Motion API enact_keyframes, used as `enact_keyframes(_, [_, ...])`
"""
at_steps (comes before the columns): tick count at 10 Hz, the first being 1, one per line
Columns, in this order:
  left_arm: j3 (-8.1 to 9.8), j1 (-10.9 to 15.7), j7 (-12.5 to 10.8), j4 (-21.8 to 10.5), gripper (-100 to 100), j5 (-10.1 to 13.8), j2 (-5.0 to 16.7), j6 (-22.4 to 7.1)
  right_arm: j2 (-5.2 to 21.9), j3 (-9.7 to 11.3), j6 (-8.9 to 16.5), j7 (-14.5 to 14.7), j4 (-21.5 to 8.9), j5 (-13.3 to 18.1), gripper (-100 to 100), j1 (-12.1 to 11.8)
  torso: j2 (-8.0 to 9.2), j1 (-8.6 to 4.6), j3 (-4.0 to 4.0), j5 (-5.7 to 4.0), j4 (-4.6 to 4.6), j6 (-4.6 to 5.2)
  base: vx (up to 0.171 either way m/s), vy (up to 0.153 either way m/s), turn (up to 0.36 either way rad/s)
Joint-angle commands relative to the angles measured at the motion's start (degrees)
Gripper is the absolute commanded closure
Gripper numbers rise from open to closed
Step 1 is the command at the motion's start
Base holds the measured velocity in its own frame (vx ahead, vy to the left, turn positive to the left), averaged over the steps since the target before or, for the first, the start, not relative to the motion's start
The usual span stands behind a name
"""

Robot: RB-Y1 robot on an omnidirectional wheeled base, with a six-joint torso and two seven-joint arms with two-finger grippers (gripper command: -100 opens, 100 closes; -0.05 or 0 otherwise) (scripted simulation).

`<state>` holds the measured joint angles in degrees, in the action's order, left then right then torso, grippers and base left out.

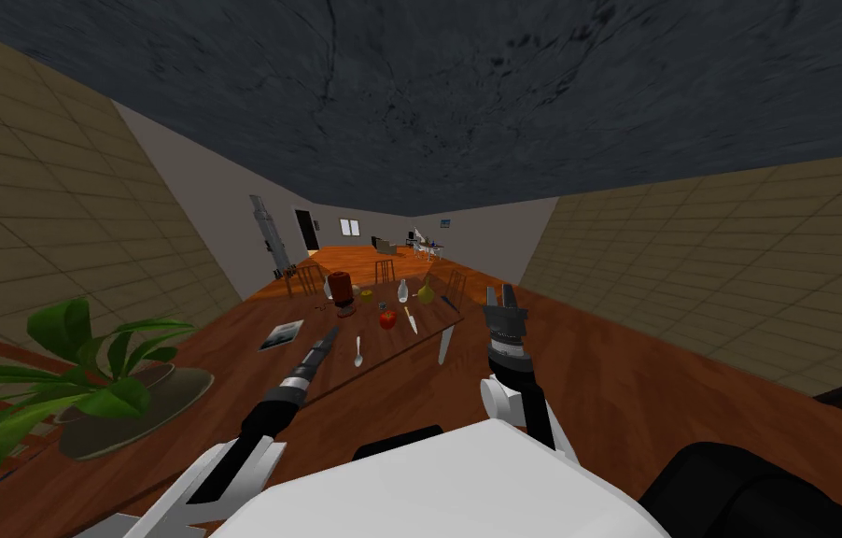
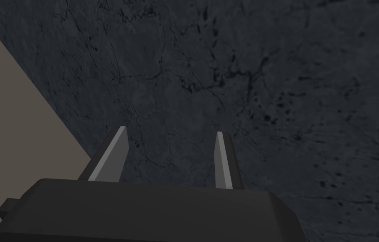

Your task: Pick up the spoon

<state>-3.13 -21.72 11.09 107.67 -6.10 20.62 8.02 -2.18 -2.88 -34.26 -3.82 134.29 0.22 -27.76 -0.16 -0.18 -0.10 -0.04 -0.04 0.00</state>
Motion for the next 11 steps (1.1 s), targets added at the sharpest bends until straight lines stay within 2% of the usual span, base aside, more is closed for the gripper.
enact_keyframes(1, [-0.26,0.7,0.3,-2.8,-100,-0.5,0.2,-0.4,0.0,0.0,0.0,0.0,0.0,0.0,0,0.0,0.0,0.0,0.0,0.0,0.0,0.0,0.032,-0.043,-0.042])
enact_keyframes(4, [-1.07,2.7,1.0,-8.8,-100,-1.6,3.0,-4.9,0.0,0.0,0.0,0.0,0.0,0.0,0,0.0,0.01,-0.09,0.01,-0.01,0.0,0.01,0.038,-0.067,-0.111])
enact_keyframes(5, [-1.07,2.7,1.0,-9.7,-100,-1.6,3.0,-4.9,0.0,0.0,0.0,0.0,0.0,0.0,0,0.0,0.0,-0.1,0.0,-0.03,0.0,-0.01,0.03,-0.048,-0.025])
enact_keyframes(7, [-1.52,4.1,1.5,-13.6,-100,-1.8,4.9,-7.8,0.0,0.0,0.0,0.0,0.0,0.0,0,0.0,0.1,-0.01,0.05,-0.01,0.02,-0.01,0.02,-0.066,-0.125])
enact_keyframes(8, [-1.52,4.1,1.5,-14.6,-100,-1.8,4.9,-7.8,0.0,0.0,0.0,0.0,0.0,0.0,0,0.0,0.09,-0.11,0.05,-0.03,0.02,0.0,0.02,-0.059,-0.047])
enact_keyframes(10, [-1.89,5.4,2.1,-18.5,-100,-1.8,7.0,-10.6,0.0,0.0,0.0,0.0,0.0,0.0,0,0.0,0.09,-0.08,0.05,-0.02,0.02,0.0,0.022,-0.076,-0.126])
enact_keyframes(11, [-1.89,5.4,2.1,-19.6,-100,-1.8,7.0,-10.6,0.0,0.0,0.0,0.0,0.0,0.0,0,0.0,0.1,-0.13,0.05,-0.04,0.02,0.0,0.011,-0.066,-0.055])
